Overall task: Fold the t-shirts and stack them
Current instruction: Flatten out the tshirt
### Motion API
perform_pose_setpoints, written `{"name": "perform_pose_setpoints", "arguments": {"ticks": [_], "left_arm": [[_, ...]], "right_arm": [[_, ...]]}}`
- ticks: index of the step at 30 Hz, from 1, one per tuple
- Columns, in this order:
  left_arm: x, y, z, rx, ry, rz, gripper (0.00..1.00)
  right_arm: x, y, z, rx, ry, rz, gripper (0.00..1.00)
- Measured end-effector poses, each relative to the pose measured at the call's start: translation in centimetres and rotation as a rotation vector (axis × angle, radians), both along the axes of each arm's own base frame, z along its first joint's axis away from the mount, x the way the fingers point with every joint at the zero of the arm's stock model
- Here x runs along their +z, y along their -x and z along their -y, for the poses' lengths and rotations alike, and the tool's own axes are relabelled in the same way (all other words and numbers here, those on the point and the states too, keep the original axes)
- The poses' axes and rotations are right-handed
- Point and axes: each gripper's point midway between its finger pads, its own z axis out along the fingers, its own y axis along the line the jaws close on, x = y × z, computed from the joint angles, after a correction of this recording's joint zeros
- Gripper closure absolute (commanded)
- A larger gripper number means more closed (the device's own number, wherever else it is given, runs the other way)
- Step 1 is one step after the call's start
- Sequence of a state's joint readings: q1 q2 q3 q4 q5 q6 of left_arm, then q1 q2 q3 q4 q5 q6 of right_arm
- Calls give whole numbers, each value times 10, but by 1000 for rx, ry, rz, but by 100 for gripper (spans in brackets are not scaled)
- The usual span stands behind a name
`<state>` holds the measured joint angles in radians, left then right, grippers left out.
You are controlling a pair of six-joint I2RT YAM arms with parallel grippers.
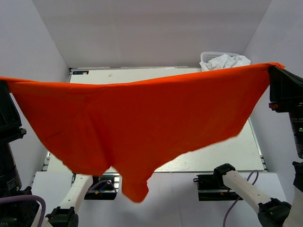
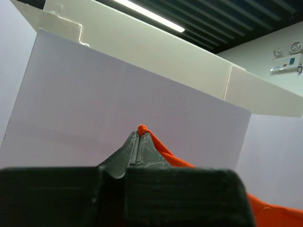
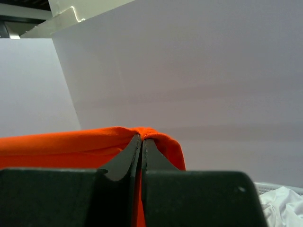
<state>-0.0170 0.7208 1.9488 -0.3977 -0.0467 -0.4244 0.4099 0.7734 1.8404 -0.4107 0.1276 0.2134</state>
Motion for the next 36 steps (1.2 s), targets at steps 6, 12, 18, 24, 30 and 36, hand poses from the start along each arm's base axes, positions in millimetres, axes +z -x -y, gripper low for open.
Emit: {"name": "perform_pose_setpoints", "arguments": {"ticks": [6,12,18,24,30,36], "left_arm": [[-22,-43,1,11,-16,-91,100],[-97,-192,2,20,-29,-355,100],[-313,-384,-1,53,-48,-877,100],[-536,-458,-3,64,-93,-1342,100],[-610,-505,3,47,-124,-1443,100],[-613,-548,6,33,-121,-1392,100]], "right_arm": [[-44,-44,-13,-33,38,-102,100],[-143,-157,-36,-152,68,-360,100],[-332,-294,-80,-247,182,-795,100],[-511,-355,-105,-240,291,-1177,100],[-564,-414,-125,-185,290,-1267,100],[-564,-456,-132,-149,256,-1235,100]]}}
